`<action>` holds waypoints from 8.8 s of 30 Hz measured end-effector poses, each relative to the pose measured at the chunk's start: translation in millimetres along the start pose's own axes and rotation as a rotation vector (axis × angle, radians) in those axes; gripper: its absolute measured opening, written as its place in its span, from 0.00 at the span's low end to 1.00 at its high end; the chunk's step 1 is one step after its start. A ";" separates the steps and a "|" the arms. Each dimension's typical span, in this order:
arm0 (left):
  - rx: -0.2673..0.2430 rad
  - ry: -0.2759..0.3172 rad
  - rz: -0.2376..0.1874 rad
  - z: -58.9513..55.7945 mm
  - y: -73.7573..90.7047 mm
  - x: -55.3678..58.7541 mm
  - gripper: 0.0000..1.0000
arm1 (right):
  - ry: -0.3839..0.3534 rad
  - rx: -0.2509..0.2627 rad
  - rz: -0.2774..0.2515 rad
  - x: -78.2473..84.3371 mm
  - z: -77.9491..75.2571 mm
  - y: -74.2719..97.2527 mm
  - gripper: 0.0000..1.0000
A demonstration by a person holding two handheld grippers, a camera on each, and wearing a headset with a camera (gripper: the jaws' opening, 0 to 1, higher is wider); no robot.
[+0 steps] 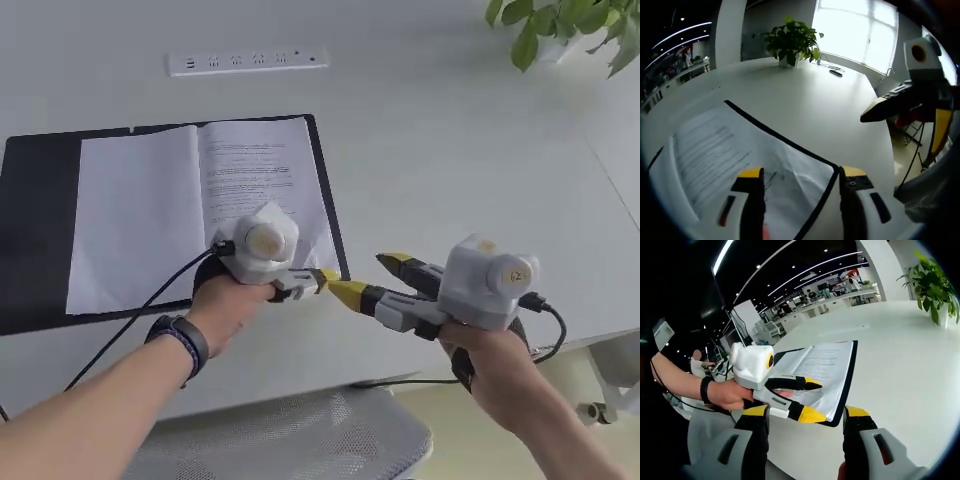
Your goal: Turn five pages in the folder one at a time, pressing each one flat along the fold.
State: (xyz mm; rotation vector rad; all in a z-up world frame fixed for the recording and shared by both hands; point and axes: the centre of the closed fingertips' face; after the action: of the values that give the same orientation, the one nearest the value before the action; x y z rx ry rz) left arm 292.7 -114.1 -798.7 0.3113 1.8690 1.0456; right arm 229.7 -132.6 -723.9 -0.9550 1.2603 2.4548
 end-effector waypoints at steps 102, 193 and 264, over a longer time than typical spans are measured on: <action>-0.122 -0.083 -0.058 27.5 -0.3 3.5 0.22 | -0.199 -0.144 0.061 21.5 -12.8 -67.2 0.42; -0.239 0.128 -0.103 95.4 189.5 96.0 0.57 | -0.148 -0.228 -0.116 -90.4 74.2 -77.0 0.00; -0.337 0.321 -0.109 118.5 250.4 189.9 0.55 | 0.054 -0.461 0.364 -30.5 207.9 -255.3 0.00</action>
State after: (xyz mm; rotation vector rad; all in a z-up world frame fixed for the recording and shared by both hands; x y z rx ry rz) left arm 238.5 212.9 -744.5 -0.1634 1.9190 1.3705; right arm 278.2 189.3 -781.6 -0.9648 0.9660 3.1150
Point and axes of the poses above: the centre of the closed fingertips' face, and the gripper's own axes: y roughly backward along the fingers, z roughly to its left, x roughly out of its underside, and after that the axes turned 14 degrees about z, right-handed
